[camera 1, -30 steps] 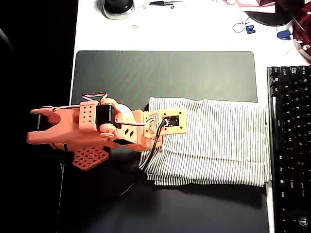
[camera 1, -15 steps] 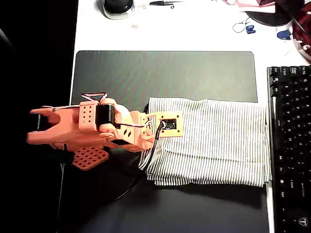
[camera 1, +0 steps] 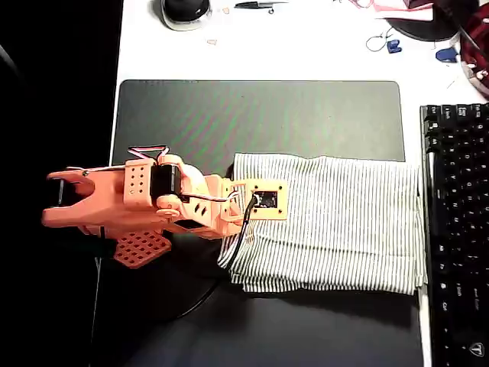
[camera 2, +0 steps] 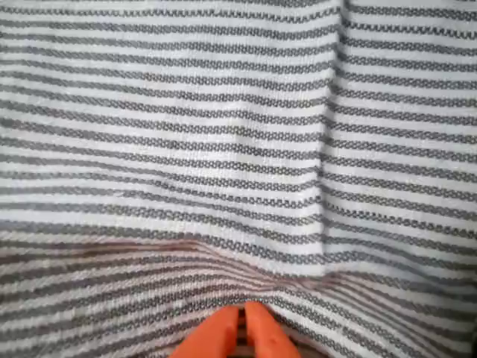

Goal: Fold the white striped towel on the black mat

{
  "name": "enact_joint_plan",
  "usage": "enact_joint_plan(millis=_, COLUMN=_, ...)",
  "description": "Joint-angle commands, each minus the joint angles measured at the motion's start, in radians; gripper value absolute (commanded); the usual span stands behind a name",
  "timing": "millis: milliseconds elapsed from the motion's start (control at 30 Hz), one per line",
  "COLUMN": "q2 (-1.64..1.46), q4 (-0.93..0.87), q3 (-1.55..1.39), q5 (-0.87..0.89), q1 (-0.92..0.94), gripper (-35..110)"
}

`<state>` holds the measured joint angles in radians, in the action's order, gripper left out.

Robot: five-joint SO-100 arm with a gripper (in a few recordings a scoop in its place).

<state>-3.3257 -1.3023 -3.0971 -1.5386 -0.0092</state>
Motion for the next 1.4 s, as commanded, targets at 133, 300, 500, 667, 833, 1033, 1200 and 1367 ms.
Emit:
enact_joint_plan(millis=133, q2=-0.008, q4=-0.009, q3=-0.017, q5=0.005, q1=-0.005, gripper=0)
enact_joint_plan(millis=300, q2=-0.008, q4=-0.009, q3=-0.017, q5=-0.012, q1=-0.005, gripper=0)
enact_joint_plan(millis=500, q2=-0.008, q4=-0.009, q3=-0.017, q5=-0.014, q1=-0.006, gripper=0)
enact_joint_plan(millis=667, q2=-0.008, q4=-0.009, q3=-0.017, q5=-0.005, q1=-0.006, gripper=0)
enact_joint_plan(millis=833, q2=-0.008, q4=-0.009, q3=-0.017, q5=-0.002, q1=-0.005, gripper=0)
enact_joint_plan(millis=1033, q2=-0.008, q4=-0.009, q3=-0.017, q5=-0.002, q1=-0.005, gripper=0)
enact_joint_plan(millis=1200, q2=-0.008, q4=-0.009, q3=-0.017, q5=-0.002, q1=-0.005, gripper=0)
enact_joint_plan(millis=1367, q2=-0.008, q4=-0.009, q3=-0.017, q5=0.0, q1=-0.005, gripper=0)
